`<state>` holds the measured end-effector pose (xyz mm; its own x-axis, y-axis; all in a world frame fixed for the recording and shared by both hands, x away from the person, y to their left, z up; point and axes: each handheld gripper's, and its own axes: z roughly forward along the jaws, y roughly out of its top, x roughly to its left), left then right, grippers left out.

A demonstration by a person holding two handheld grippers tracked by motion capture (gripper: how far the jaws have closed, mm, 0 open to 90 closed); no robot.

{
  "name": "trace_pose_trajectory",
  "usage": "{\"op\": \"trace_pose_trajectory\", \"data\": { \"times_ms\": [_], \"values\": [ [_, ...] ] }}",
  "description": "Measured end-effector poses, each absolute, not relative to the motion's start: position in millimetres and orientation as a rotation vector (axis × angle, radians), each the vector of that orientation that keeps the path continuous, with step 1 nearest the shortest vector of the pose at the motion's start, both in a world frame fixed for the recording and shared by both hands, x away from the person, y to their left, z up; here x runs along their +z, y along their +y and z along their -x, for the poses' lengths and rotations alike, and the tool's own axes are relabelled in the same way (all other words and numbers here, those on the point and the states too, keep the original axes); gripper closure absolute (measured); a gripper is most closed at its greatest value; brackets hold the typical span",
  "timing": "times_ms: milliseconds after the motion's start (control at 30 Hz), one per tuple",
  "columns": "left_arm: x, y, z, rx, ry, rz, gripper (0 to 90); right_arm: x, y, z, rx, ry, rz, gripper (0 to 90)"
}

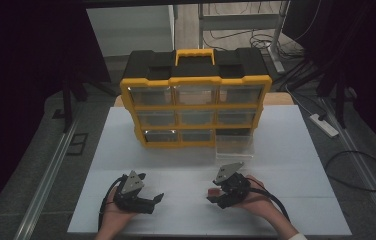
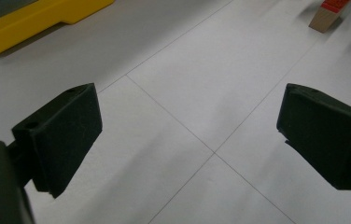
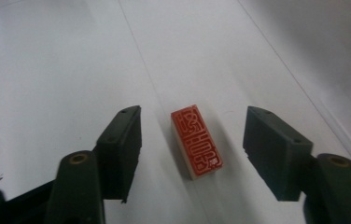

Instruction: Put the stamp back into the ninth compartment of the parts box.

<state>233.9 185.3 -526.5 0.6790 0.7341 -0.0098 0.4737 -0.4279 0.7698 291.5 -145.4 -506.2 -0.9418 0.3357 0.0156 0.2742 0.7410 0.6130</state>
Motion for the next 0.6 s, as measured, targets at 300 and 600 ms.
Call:
{"op": "trace_pose_trajectory", "data": {
  "times_ms": [300, 600],
  "values": [
    [-527.0, 184.7, -233.8, 0.423, 0.927, -2.109, 7.0, -510.0, -144.4, -293.7, 0.921, 2.844, -0.507, 51.1],
    [-527.2, 184.8, -233.9, 0.421, 0.924, -2.110, 7.3, -507.2, -145.6, -295.9, 0.920, 2.906, -0.459, 75.5]
  ]
}}
